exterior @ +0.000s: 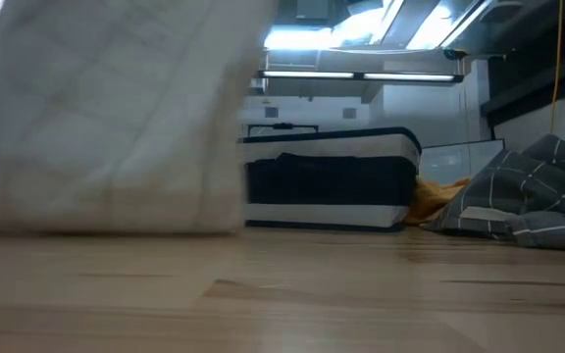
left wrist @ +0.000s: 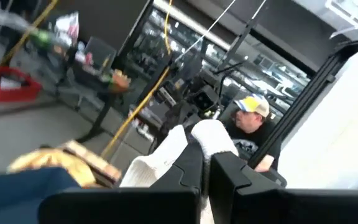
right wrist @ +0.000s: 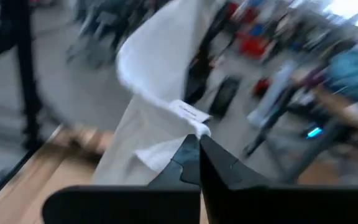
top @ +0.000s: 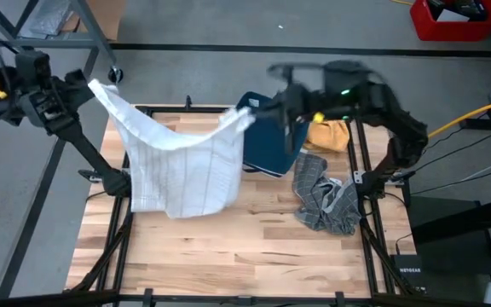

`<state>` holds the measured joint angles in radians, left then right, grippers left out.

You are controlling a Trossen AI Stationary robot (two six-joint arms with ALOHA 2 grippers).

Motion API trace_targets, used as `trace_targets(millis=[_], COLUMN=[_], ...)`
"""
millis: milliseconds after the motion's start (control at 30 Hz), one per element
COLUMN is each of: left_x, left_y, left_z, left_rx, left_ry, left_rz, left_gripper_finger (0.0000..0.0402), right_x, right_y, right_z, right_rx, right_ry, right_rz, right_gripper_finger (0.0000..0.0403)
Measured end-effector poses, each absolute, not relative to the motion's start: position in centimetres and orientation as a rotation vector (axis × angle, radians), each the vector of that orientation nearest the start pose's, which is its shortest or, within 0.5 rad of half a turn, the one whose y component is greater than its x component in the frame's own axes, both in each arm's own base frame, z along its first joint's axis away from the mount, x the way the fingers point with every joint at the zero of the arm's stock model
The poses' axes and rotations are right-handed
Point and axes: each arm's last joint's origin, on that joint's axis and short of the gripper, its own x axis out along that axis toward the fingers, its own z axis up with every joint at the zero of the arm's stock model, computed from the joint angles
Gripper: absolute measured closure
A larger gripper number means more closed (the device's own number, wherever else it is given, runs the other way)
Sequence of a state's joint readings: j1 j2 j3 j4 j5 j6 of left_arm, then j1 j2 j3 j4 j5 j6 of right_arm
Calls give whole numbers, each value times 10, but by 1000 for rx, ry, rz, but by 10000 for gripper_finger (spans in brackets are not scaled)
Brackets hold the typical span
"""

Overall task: Fold towel
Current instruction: Fold the white patterned towel

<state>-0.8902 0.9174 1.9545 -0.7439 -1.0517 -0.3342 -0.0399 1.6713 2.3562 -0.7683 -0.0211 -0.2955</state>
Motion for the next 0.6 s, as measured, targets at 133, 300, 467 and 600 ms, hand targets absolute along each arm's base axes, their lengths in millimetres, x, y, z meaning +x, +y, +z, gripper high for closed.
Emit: trace_targets(millis=[133, 300, 467, 600], left_x=[23, 14, 6, -1], left_y=[12, 24, 36, 46], left_z=[593, 608, 615, 618], left_rx=[-478, -389, -346, -353], left_ry=[-279, -348, -337, -303], left_rz=[188, 276, 397, 470], left_gripper_finger=[401, 401, 401, 401], right_x=[277, 256, 251, 249], right_y=[-14, -28, -52, -76], right_z=[579, 594, 598, 596], right_rx=[-323, -343, -328, -263], right_ry=[-30, -112, -139, -142], right_rz=[-117, -227, -296, -294], right_gripper_finger=[403, 403, 403, 403])
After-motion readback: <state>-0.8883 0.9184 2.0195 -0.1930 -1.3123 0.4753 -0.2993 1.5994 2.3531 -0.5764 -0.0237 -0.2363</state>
